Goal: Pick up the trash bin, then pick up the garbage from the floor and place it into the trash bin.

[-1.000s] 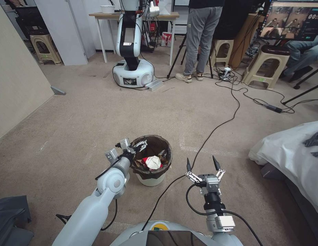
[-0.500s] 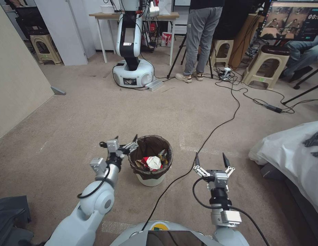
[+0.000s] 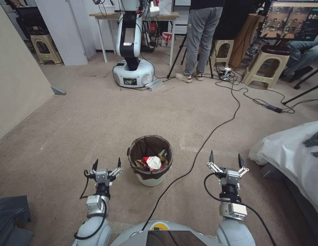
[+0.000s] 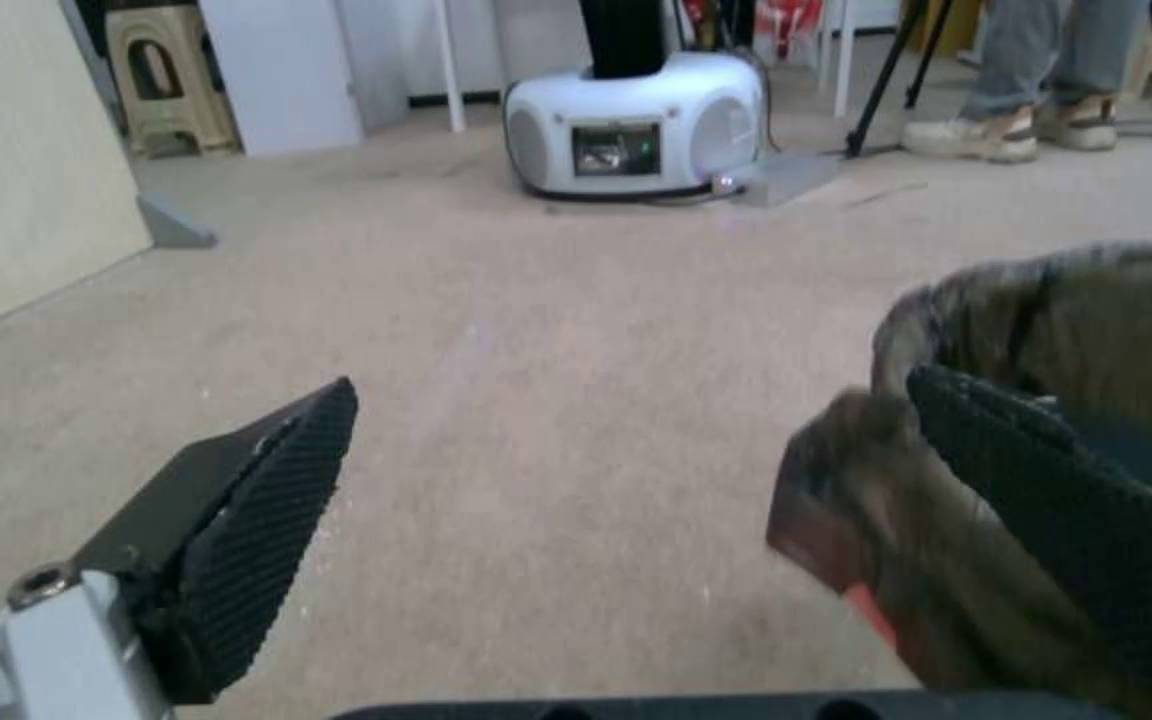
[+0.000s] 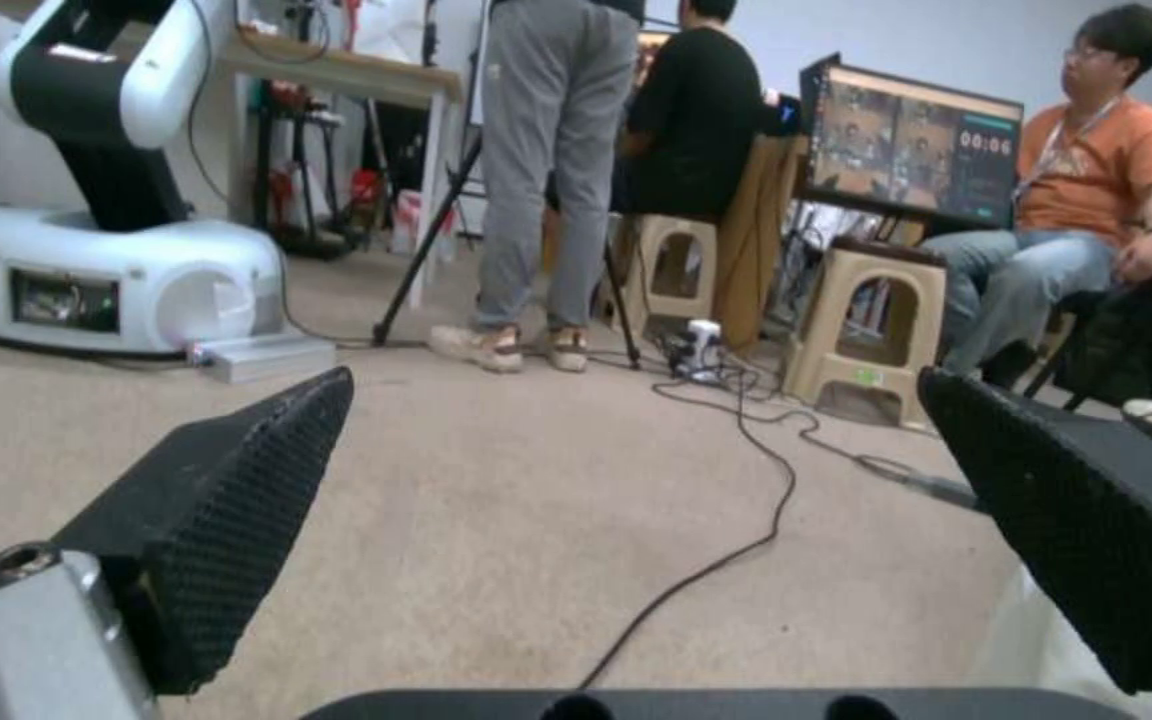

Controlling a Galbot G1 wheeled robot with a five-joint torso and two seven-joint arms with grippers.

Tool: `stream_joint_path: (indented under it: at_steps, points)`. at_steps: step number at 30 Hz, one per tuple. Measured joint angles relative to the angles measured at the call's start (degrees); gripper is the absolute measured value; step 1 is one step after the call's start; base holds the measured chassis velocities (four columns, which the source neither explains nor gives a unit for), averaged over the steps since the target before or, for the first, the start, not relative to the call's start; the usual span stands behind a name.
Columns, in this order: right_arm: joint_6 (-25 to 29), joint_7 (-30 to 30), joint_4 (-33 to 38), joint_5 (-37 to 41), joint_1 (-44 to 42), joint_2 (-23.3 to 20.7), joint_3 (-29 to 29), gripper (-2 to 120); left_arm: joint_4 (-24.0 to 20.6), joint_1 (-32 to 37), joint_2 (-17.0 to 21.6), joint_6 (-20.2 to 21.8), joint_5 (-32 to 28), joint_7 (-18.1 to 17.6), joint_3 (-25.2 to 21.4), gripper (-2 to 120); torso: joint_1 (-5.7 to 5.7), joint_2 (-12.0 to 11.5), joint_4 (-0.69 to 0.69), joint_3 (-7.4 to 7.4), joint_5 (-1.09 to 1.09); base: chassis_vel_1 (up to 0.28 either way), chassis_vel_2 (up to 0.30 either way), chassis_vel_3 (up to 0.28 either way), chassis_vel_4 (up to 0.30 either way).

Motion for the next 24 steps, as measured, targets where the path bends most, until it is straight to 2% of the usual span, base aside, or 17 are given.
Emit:
stream_joint_path:
  at_steps: [1,2,3,4,5,6,7,8,24]
  points:
    - [0.44,-0.01,-0.59,-0.07,0.21,0.21,0.37,100,1.13,1.02,-1.02,-1.77,1.43,-0.12,-0.42,100,0.00,0.01,-0.13,-0.02,0.01,0.000,0.000,0.000,0.000]
    - [0.44,-0.01,-0.59,-0.07,0.21,0.21,0.37,100,1.13,1.02,-1.02,-1.77,1.43,-0.12,-0.42,100,0.00,0.01,-0.13,-0.02,0.01,0.000,0.000,0.000,0.000]
    - [1.28,-0.07,-1.99,-0.56,0.41,0.51,0.99,100,3.74,3.22,-2.75,-3.74,3.21,-0.13,-0.54,100,0.00,0.00,-0.02,0.00,0.07,0.000,0.000,0.000,0.000]
    - [2.46,-0.35,-3.71,-1.15,0.63,0.67,1.56,100,6.19,4.80,-4.16,-5.79,4.61,-0.04,-0.56,100,-0.01,0.01,-0.09,-0.02,-0.01,0.000,0.000,0.000,0.000]
    - [2.46,-0.35,-3.71,-1.15,0.63,0.67,1.56,100,6.19,4.80,-4.16,-5.79,4.61,-0.04,-0.56,100,-0.01,0.01,-0.09,-0.02,-0.01,0.000,0.000,0.000,0.000]
    - [3.38,-0.43,-5.15,-1.51,0.72,0.68,1.63,100,7.25,5.70,-4.92,-6.72,5.47,0.04,-0.48,100,0.00,0.00,-0.02,0.00,0.06,0.000,0.000,0.000,0.000]
    - [4.38,-0.41,-6.34,-2.14,0.76,0.69,1.64,100,8.07,5.97,-5.73,-7.38,6.08,0.06,-0.42,100,0.00,0.01,-0.08,-0.01,0.03,0.000,0.000,0.000,0.000]
    - [4.91,-0.35,-7.13,-2.83,0.74,0.77,1.56,100,8.44,6.03,-6.23,-7.51,6.18,0.01,-0.12,100,0.00,0.01,-0.07,-0.01,0.04,0.000,0.000,0.000,0.000]
    - [4.61,-0.24,-7.21,-3.39,0.73,0.76,1.30,100,7.92,5.34,-6.65,-6.88,5.91,-0.70,0.34,100,0.00,0.01,-0.06,-0.01,0.03,0.000,0.000,0.000,0.000]
